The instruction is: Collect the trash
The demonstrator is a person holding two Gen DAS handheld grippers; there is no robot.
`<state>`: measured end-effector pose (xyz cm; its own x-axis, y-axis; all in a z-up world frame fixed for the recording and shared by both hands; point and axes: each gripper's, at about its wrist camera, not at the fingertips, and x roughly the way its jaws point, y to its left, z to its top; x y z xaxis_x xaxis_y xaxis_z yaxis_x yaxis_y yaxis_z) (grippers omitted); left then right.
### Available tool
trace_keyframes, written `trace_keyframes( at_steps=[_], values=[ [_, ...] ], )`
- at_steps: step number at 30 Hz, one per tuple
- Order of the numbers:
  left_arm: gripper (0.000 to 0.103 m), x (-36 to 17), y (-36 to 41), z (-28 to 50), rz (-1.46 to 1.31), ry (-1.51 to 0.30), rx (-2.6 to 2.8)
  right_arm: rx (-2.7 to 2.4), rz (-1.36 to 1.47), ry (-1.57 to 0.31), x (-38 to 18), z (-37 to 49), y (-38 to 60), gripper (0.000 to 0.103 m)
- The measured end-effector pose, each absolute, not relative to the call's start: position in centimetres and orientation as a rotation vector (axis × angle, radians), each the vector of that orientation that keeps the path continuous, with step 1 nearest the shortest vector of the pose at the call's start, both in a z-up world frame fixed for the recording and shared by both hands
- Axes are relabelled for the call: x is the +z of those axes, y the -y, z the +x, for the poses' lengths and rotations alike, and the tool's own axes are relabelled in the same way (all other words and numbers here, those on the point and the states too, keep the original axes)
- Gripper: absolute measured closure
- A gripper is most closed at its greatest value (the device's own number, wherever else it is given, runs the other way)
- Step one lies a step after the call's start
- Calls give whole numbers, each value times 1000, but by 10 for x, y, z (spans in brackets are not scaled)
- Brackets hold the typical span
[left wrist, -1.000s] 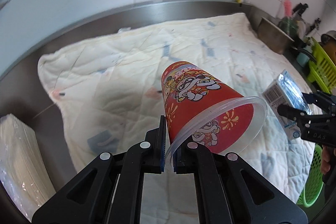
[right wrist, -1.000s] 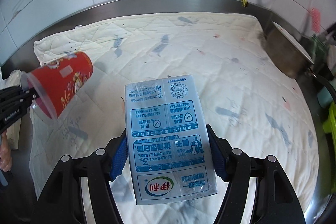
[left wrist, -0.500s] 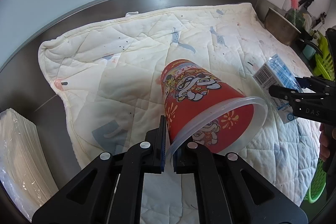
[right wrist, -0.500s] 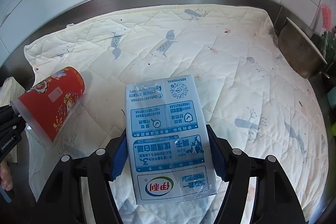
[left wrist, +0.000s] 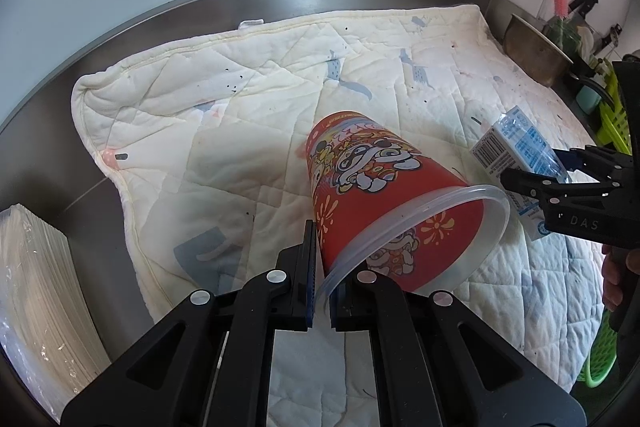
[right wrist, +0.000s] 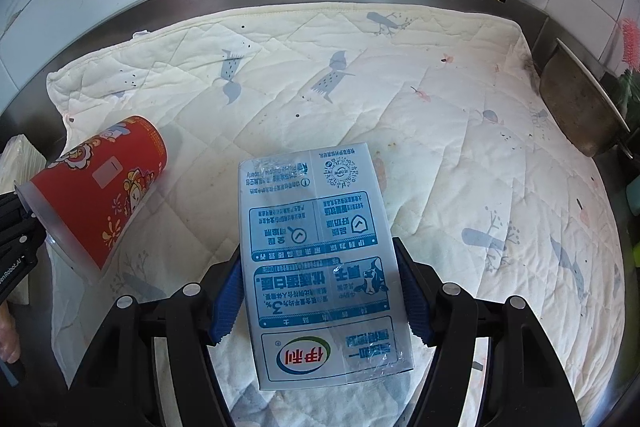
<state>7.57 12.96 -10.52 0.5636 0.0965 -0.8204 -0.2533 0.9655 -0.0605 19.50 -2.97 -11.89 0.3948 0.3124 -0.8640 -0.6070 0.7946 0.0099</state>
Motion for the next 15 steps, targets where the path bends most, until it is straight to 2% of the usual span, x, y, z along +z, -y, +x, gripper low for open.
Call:
trace_keyframes(
  at_steps=[12, 15],
  values=[
    [99, -106, -131, 75, -192, -947, 203, 596, -345, -1007, -118, 195, 29, 38],
    [99, -106, -131, 75, -194, -947, 202, 596, -345, -1006, -118, 195, 29, 41]
  ],
)
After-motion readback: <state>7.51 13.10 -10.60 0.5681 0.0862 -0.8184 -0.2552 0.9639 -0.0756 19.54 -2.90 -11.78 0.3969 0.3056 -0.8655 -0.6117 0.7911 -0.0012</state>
